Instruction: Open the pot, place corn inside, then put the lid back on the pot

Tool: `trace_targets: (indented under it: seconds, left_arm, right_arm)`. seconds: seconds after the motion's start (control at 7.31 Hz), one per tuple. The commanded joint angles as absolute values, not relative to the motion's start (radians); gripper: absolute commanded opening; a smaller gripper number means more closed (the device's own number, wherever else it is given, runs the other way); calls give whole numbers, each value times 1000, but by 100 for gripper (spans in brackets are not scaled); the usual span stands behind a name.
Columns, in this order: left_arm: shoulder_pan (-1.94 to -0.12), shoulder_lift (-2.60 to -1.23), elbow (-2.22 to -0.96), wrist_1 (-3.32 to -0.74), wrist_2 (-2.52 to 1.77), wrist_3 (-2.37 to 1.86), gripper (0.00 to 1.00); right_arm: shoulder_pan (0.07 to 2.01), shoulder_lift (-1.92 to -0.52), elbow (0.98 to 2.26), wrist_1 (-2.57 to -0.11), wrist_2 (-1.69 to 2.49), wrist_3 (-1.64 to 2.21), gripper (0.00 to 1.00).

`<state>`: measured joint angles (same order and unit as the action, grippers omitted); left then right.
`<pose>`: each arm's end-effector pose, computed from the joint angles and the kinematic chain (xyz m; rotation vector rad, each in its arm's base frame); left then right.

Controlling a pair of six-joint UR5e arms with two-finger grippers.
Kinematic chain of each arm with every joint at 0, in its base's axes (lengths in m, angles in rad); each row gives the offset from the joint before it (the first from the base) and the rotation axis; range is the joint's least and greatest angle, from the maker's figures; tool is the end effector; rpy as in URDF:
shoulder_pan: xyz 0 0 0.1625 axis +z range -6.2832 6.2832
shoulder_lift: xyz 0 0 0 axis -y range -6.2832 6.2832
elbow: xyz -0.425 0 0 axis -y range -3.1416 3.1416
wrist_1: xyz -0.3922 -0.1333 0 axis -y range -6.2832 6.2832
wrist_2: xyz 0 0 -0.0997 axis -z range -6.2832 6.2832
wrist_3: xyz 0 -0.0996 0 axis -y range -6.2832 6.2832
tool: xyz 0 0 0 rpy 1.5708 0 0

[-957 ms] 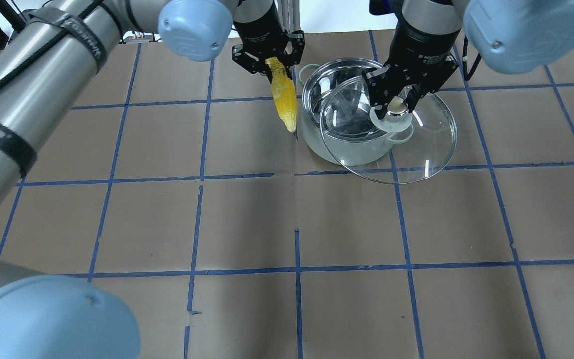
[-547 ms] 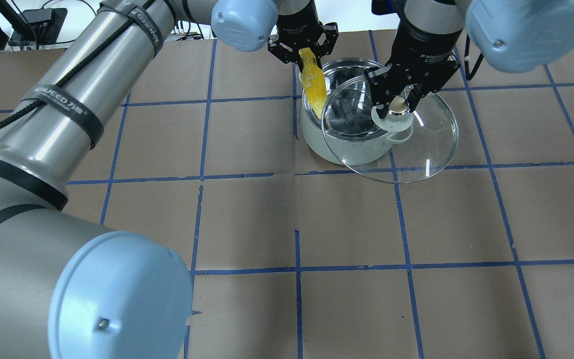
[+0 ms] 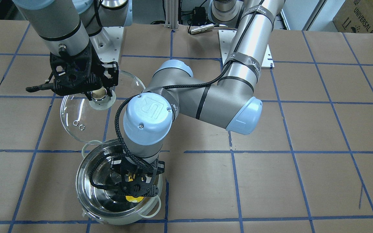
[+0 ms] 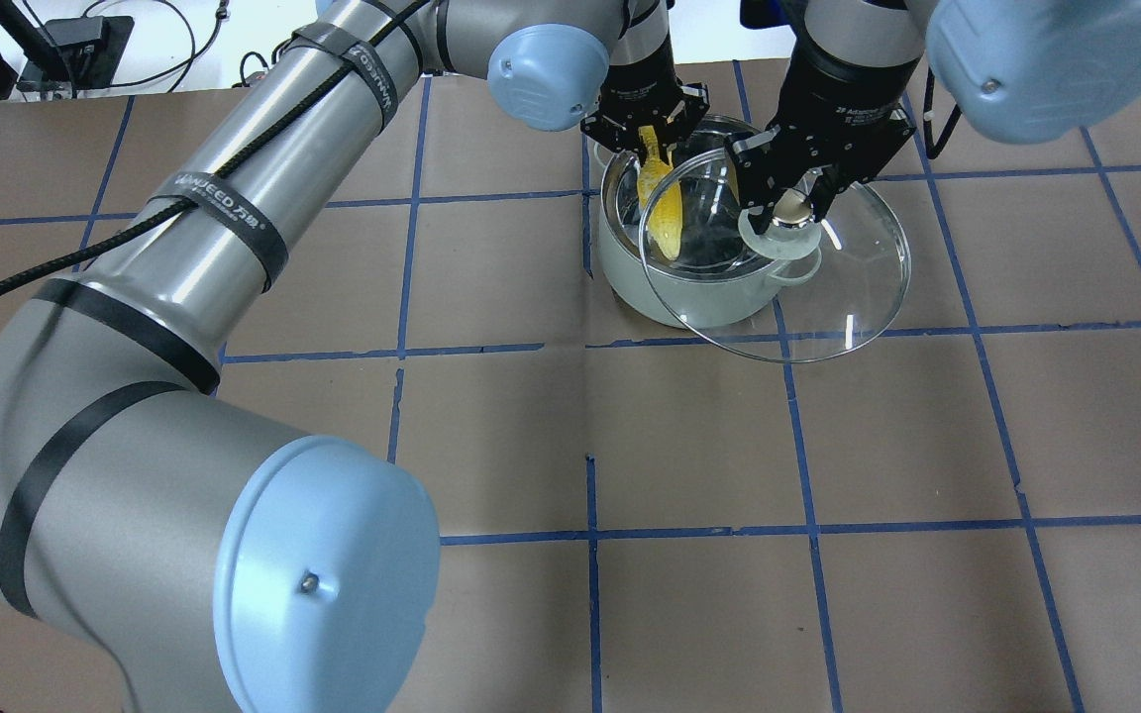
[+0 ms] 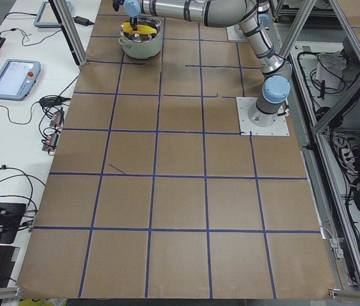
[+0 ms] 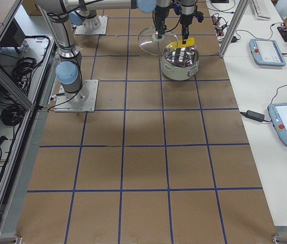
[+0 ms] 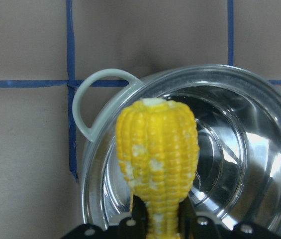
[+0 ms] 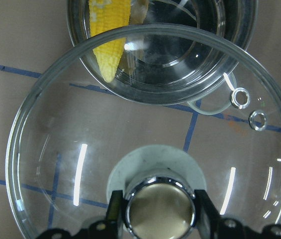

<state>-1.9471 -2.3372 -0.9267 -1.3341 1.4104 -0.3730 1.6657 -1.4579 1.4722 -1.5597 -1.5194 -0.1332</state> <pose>-0.4307 -0.6839 0.3345 -0.0184 -2.9498 0.0704 0.1887 -0.5216 0.4772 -0.3506 3.0695 0.0377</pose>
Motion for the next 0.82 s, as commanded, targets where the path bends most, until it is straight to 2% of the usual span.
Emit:
trace_targets:
  seconds: [0.0,0.41,0.68]
  left_arm:
    - [-1956,-2365,-923,-1319,1410,-385,99]
    - [-1953,-2340,-925,-1311,1411,-370,100]
    - [-1916,-2260,-972,-1410,1431,-260,100]
  right_arm:
    - [1663,-1454,1473,-1563,-1522,-133,36]
    - [1641,-1454,1473,-1560,-1517,-133,37]
    - [1641,-1454,1473,-1562,-1519,-133,37]
